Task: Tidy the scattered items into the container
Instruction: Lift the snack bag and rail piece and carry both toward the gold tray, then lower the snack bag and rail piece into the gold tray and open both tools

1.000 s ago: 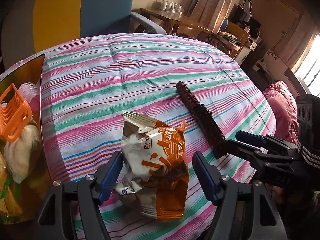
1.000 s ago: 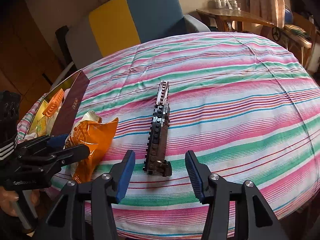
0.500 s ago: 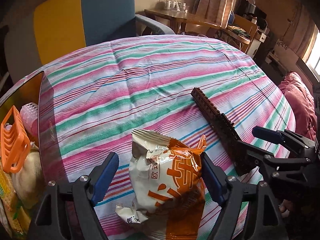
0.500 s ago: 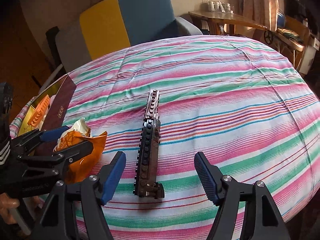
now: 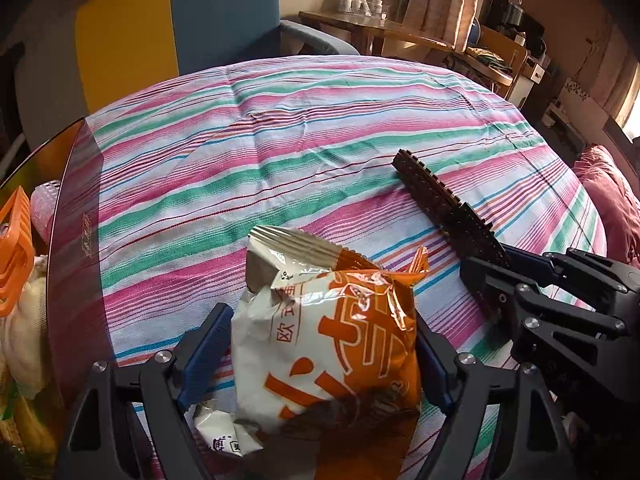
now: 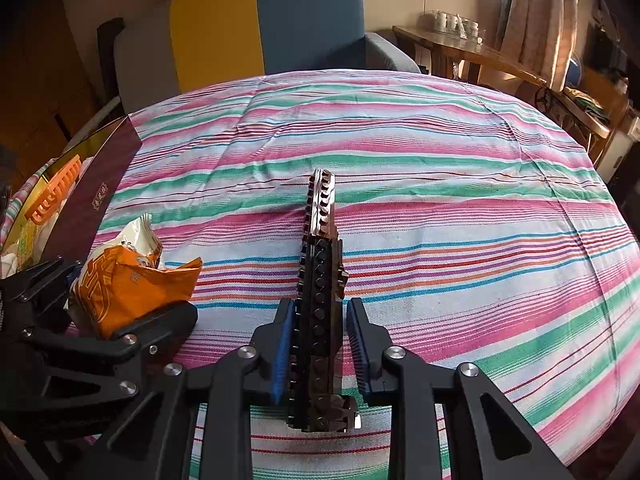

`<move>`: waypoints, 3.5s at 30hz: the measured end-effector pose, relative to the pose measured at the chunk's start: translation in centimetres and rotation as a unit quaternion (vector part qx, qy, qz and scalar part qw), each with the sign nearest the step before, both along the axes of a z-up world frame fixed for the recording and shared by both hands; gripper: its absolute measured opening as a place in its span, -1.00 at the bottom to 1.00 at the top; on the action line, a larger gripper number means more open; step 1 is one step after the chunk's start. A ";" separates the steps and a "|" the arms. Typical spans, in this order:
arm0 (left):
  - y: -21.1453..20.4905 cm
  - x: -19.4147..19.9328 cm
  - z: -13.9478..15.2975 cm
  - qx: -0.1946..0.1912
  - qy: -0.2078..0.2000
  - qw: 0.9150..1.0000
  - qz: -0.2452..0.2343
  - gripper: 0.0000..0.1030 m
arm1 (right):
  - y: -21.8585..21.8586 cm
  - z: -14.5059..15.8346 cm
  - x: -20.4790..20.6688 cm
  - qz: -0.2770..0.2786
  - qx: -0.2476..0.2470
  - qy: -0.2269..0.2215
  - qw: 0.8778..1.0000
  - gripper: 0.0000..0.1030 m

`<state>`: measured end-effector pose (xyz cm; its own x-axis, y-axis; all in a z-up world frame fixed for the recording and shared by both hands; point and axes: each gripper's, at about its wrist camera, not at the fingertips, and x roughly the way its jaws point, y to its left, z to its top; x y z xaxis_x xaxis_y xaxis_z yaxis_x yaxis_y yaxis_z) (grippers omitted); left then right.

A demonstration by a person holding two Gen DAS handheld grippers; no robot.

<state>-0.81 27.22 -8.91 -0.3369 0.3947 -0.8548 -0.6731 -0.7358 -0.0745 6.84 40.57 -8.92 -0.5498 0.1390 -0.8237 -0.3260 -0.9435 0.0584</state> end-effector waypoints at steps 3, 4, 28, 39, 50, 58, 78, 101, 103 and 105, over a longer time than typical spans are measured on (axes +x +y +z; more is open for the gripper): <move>0.0 -0.4 0.0 0.013 -0.018 1.000 0.008 0.81 | 0.1 -0.1 0.1 0.003 -0.001 0.002 1.000 -0.50; -0.1 -0.6 0.0 0.020 -0.026 0.999 0.009 0.84 | 0.2 -0.1 0.1 0.002 -0.006 0.003 1.000 -0.50; -1.0 0.2 0.9 0.015 -0.024 0.998 0.048 0.27 | -0.7 0.2 1.4 -0.010 -0.007 0.016 1.000 -0.54; -1.6 3.0 3.3 0.037 0.024 0.999 0.016 0.25 | -1.4 0.6 3.2 -0.019 -0.022 0.025 0.999 -0.55; -4.5 3.2 6.9 0.086 0.050 0.995 0.026 0.25 | -2.7 3.5 3.5 -0.007 -0.022 0.063 0.998 -0.55; -8.6 2.3 9.6 0.111 0.073 0.989 0.067 0.25 | -4.8 6.1 2.0 0.029 -0.026 0.094 0.995 -0.55; -23.3 -5.9 10.6 0.089 0.102 0.955 0.262 0.25 | -18.1 10.2 -8.5 0.199 -0.059 0.131 0.969 -0.55; -26.7 -10.8 6.3 0.052 0.056 0.950 0.304 0.25 | -23.7 6.3 -16.4 0.244 -0.067 0.053 0.966 -0.49; -26.7 -10.9 6.1 0.049 0.054 0.950 0.305 0.26 | -23.8 6.3 -16.3 0.245 -0.068 0.053 0.966 -0.49; -26.5 -10.9 6.0 0.046 0.053 0.950 0.304 0.26 | -23.9 6.3 -16.2 0.246 -0.069 0.053 0.965 -0.49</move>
<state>-11.68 0.67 -2.87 -0.6083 0.1715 -0.7749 -0.1330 -0.9846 -0.1135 -9.40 16.71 -2.66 -0.6038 -0.2671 -0.7511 0.1743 -0.9636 0.2025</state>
